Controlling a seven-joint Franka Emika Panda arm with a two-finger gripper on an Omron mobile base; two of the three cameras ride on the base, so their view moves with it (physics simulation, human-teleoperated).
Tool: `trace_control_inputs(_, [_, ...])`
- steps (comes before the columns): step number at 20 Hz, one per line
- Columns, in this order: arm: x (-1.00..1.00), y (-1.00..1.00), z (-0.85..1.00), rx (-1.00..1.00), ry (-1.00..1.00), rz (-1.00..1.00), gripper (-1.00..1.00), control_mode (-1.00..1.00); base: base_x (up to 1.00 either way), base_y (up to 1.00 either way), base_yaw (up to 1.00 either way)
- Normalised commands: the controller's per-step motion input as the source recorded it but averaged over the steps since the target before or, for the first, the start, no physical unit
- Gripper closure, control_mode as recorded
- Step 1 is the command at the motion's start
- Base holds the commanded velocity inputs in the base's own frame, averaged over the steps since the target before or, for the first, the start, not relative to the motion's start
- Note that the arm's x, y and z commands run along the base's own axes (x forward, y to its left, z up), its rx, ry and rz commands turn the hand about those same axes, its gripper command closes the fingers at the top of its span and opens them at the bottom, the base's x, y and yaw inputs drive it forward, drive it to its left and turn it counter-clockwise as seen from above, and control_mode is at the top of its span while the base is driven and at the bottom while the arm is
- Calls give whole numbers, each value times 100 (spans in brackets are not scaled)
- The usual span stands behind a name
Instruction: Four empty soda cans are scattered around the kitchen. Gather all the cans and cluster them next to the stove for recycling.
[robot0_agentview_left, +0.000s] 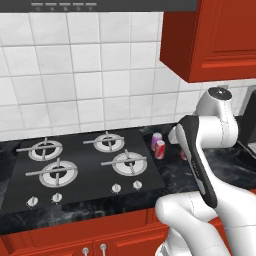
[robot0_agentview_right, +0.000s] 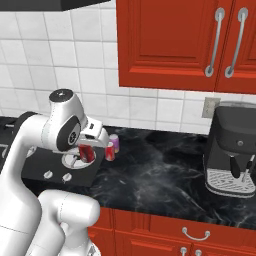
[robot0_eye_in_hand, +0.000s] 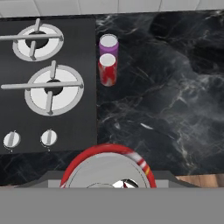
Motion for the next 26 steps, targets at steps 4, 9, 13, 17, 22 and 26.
trace_control_inputs(4, [0,0,0,0,0,0,100,100,0,0,0])
trace_control_inputs(9, [0,0,0,0,0,0,100,100,0,0,0])
trace_control_inputs(13, [1,0,-8,0,0,0,100,-100,0,0,0])
trace_control_inputs(17, [26,3,-25,0,0,0,100,-100,0,0,0])
trace_control_inputs(22, [24,2,-24,0,0,0,100,-100,0,0,0])
trace_control_inputs(26, [25,2,-24,0,0,0,100,-100,0,0,0])
